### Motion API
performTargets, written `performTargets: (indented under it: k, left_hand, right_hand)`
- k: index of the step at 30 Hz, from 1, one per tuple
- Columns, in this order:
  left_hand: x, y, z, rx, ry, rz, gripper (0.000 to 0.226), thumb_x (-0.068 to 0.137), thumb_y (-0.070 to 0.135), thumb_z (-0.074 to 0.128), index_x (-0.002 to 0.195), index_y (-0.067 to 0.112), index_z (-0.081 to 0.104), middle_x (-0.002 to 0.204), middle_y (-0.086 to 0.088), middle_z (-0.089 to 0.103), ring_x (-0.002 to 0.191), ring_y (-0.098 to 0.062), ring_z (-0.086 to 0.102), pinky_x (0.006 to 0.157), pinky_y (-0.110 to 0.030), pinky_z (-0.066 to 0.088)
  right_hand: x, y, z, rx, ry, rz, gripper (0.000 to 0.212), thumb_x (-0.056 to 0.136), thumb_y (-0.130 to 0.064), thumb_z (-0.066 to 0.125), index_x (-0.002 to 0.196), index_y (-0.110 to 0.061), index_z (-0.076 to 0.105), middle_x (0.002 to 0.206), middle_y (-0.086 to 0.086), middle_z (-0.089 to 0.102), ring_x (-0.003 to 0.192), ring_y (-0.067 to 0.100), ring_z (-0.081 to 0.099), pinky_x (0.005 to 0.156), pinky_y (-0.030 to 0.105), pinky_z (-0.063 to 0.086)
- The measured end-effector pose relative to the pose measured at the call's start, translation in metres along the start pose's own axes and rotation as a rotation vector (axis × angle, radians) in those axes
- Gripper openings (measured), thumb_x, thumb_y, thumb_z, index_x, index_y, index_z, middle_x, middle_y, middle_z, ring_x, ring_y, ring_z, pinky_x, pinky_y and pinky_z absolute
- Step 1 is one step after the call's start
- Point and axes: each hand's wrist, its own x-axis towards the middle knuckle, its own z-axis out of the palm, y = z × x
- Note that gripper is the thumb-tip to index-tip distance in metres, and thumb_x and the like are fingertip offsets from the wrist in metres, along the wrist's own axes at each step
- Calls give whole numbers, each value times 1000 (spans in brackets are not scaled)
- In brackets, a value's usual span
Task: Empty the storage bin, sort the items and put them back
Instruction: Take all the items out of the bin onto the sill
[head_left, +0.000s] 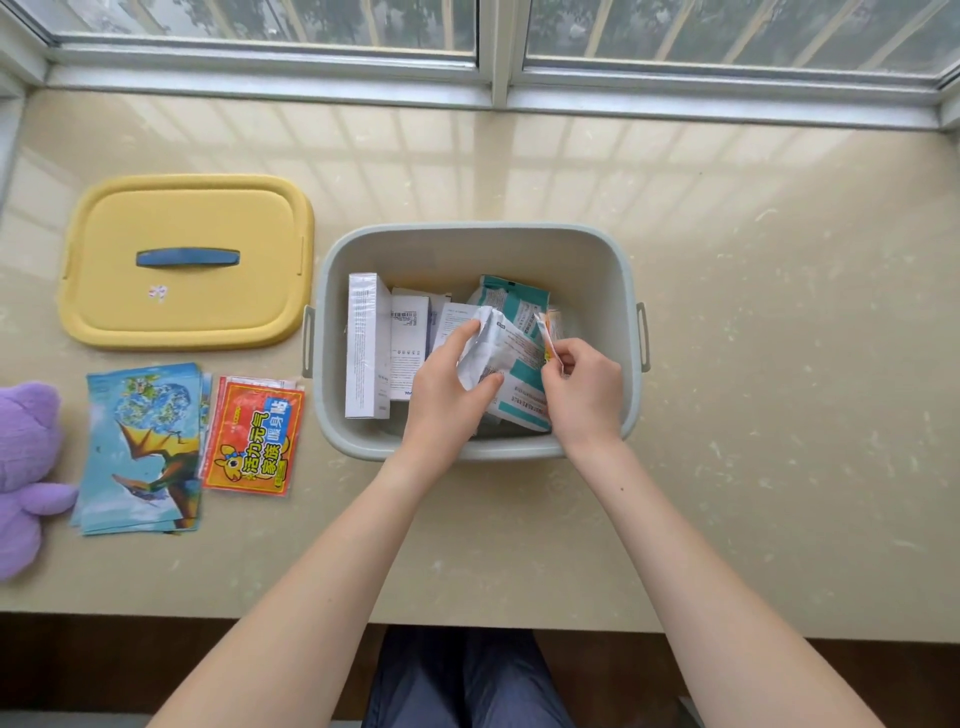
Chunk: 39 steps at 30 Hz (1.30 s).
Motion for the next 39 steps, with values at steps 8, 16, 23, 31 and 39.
performTargets:
  k: [8,16,23,31,39]
  left_hand:
    - [-28,40,-43,13,154,23,53,82,18,71,133,23,57,129,11,61,119,-1,51,97,-12,40]
    - [-97,95,-142,-206,408,-50,52,79,14,74,127,27,61,105,6,67,91,-1,62,72,-15,53]
    - [-172,83,-227,-319,573,-113,48,78,10,75,124,22,64,91,11,68,76,7,63,64,-10,49]
    - [-212,1,-314,-306,568,-153,48,82,7,72,127,20,61,105,4,70,85,5,66,62,-13,52]
    - [-195,-93,-382,-264,464,-232,45,81,4,72,122,20,62,94,10,68,83,4,66,58,-5,47]
  right_hand:
    - [-34,-35,-45,131,168,-157,18,87,-4,59,95,-13,73,78,-2,71,69,18,61,64,39,52]
    - [-89,-114,-93,248,178,-369,18,87,-3,64,96,-14,74,76,-13,66,70,18,66,62,33,53]
    - [-154,-169,-78,321,56,-454,19,85,-4,66,95,-17,75,81,-11,70,75,13,66,68,29,54]
    - [-214,-204,5,349,-67,-354,20,82,-1,66,86,-20,73,73,-14,67,72,6,65,69,24,52]
    - [-237,-210,111,479,-67,17,19,88,-1,60,88,-17,70,81,-8,71,70,-6,66,64,14,53]
